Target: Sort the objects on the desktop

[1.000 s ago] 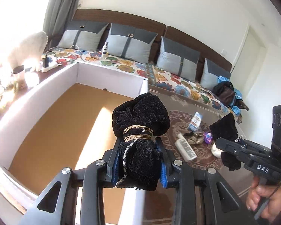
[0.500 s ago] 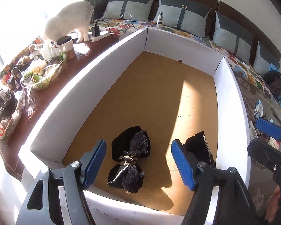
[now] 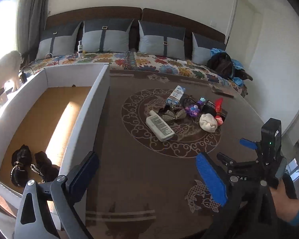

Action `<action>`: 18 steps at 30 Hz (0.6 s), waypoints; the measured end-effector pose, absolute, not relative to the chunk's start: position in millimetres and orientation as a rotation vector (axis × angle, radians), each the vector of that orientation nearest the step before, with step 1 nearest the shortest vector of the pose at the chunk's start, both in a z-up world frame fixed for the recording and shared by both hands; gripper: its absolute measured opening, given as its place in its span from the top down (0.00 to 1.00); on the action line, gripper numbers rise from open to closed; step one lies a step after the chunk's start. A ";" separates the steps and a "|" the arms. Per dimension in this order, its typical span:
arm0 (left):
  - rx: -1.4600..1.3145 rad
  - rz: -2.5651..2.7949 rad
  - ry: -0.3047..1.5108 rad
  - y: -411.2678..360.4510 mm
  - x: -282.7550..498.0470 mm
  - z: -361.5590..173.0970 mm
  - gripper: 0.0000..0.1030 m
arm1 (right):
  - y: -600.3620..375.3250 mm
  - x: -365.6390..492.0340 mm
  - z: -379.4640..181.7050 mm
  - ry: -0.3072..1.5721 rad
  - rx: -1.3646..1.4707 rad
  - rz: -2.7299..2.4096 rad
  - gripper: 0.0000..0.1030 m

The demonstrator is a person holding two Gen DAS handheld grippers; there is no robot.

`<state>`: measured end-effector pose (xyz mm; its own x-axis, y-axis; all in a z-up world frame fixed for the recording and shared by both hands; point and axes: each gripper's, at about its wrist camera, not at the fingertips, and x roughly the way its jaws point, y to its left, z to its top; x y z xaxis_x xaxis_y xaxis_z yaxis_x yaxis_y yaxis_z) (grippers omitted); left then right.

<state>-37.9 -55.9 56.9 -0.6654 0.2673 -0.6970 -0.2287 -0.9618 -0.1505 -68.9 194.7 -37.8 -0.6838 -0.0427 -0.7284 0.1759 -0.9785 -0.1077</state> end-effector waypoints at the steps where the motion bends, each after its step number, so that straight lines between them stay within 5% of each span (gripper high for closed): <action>1: -1.166 2.622 -0.047 -39.3 -41.0 41.9 0.03 | 216.3 -66.1 -45.8 0.237 1.235 -2.793 0.01; 7: -1.375 2.553 0.113 13.7 -55.3 -43.5 0.04 | 291.1 -42.2 -67.5 0.032 1.368 -2.881 0.01; 18: -1.378 2.607 0.156 33.9 -104.2 -69.2 0.00 | 269.3 -73.9 -89.5 0.095 1.511 -2.717 0.00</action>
<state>-104.2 33.9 -69.2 -0.5504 0.1170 -0.8267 -0.2149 -0.9766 0.0049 -73.9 269.3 -89.5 -0.5277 0.0024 -0.8494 0.0568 -0.9977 -0.0381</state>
